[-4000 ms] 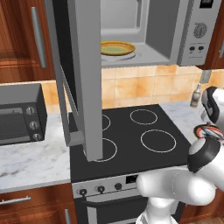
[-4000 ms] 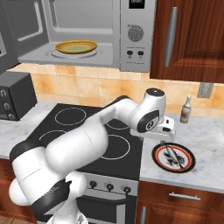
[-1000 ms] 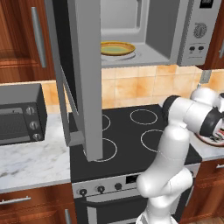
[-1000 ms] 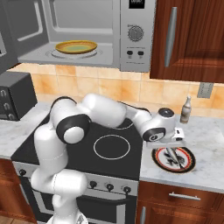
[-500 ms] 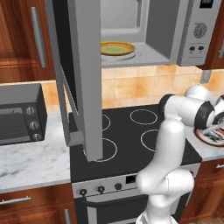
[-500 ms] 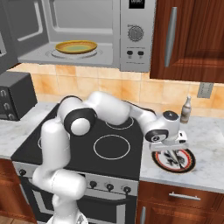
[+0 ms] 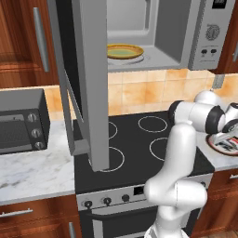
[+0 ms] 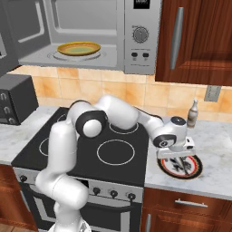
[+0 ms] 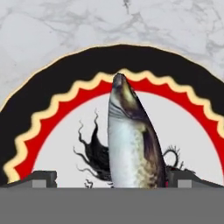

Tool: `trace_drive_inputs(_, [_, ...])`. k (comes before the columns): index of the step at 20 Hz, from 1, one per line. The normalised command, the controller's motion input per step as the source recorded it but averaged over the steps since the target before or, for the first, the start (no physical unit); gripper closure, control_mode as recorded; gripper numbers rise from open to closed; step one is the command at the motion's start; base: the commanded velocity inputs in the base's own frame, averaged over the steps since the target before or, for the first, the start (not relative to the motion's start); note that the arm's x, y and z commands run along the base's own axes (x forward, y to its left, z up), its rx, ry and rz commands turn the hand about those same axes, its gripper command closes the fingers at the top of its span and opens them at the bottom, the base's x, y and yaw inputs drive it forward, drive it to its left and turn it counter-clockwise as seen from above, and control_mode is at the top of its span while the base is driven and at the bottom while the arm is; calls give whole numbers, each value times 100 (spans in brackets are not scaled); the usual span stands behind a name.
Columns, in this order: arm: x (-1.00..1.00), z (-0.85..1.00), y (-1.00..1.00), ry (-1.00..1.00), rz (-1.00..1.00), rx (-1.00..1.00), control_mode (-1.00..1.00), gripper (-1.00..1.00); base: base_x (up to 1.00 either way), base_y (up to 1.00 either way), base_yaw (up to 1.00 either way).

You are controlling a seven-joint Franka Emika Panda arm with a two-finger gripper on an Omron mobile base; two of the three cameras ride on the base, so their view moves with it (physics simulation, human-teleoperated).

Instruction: Pick the fish from the counter and place it in the microwave. Then turn on the microwave.

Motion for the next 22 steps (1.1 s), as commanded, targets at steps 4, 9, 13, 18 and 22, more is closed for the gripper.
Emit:
trace_drive_inputs(4, [21,-19,-11,3,4,0,-100,-100,0,0,0])
trace_drive_inputs(9, [11,-16,-3,3,4,0,-100,100,0,0,0])
trace_drive_inputs(13, [1,-5,0,1,3,0,-100,100,0,0,0])
trace_drive_inputs(18, [-15,0,11,-1,0,0,-100,100,0,0,0])
trace_drive_inputs(22, [-33,5,48,-6,0,0,-100,100,0,0,0])
